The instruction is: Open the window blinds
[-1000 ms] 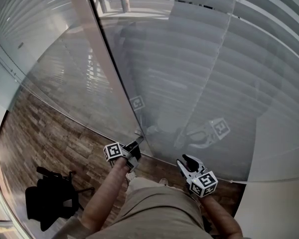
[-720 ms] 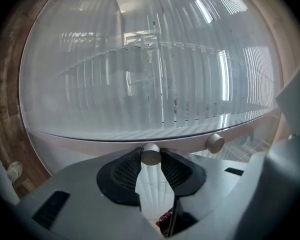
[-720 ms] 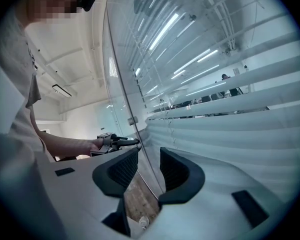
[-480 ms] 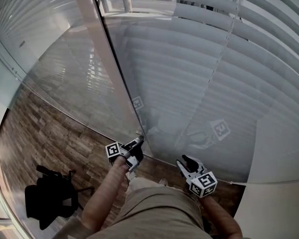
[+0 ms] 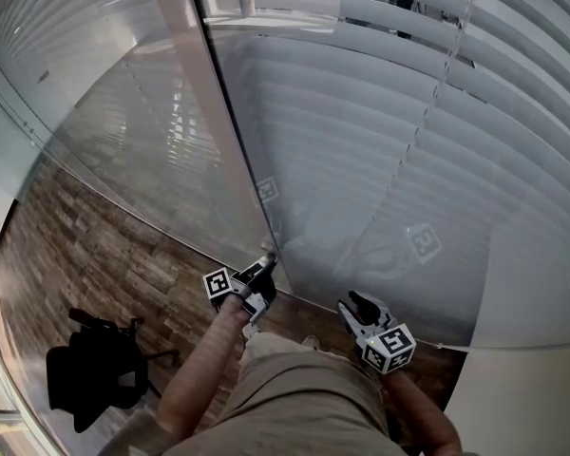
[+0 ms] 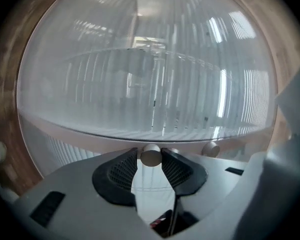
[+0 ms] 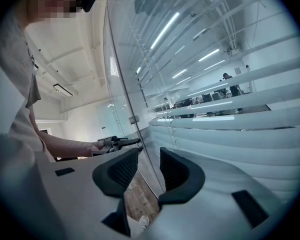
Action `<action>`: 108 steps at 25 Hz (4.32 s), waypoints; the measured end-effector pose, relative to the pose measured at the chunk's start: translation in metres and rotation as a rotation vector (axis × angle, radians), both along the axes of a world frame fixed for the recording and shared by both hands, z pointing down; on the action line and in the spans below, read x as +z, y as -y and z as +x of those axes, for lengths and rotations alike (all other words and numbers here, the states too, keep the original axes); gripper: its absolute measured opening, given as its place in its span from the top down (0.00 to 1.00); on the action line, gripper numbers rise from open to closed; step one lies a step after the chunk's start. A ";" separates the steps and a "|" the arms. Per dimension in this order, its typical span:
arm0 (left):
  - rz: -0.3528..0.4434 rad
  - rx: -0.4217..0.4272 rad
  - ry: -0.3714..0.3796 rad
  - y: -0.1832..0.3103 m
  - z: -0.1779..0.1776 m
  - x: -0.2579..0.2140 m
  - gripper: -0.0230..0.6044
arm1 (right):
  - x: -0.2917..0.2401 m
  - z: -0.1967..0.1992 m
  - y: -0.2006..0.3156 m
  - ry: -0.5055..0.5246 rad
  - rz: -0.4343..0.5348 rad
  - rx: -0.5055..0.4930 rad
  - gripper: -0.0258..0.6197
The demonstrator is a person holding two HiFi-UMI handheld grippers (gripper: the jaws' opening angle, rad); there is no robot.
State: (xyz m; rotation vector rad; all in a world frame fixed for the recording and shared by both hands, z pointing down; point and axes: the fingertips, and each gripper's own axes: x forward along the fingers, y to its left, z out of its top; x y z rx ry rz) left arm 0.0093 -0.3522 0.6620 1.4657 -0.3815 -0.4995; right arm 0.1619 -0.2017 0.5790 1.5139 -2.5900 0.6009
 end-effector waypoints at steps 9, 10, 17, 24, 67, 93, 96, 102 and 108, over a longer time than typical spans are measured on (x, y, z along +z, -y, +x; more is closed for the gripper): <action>0.754 0.144 1.015 -0.014 -0.004 -0.010 0.62 | 0.000 0.000 -0.004 0.002 -0.008 0.010 0.75; 0.867 0.168 1.151 -0.016 -0.003 -0.012 0.62 | 0.000 0.000 -0.005 0.004 -0.008 0.011 0.75; 1.030 0.215 1.459 -0.013 0.008 0.000 0.66 | 0.002 0.002 -0.004 0.002 -0.013 0.018 0.75; 1.005 0.172 1.491 -0.004 0.004 -0.003 0.74 | 0.003 0.006 -0.004 0.008 -0.012 0.026 0.75; 0.481 0.154 0.845 -0.003 0.002 -0.008 0.75 | -0.005 0.006 -0.001 0.003 -0.005 0.010 0.75; 0.334 0.093 0.524 -0.009 0.007 -0.014 0.73 | -0.003 0.015 -0.008 0.002 0.003 0.029 0.75; 0.427 0.093 0.629 -0.011 0.004 -0.019 0.66 | -0.005 0.021 -0.006 -0.001 0.010 0.047 0.75; 0.748 0.017 0.912 -0.017 -0.010 -0.052 0.66 | -0.016 0.033 -0.008 -0.008 0.050 0.095 0.75; 1.057 0.035 1.178 -0.027 0.013 -0.094 0.66 | -0.043 0.048 -0.003 -0.017 0.103 0.125 0.75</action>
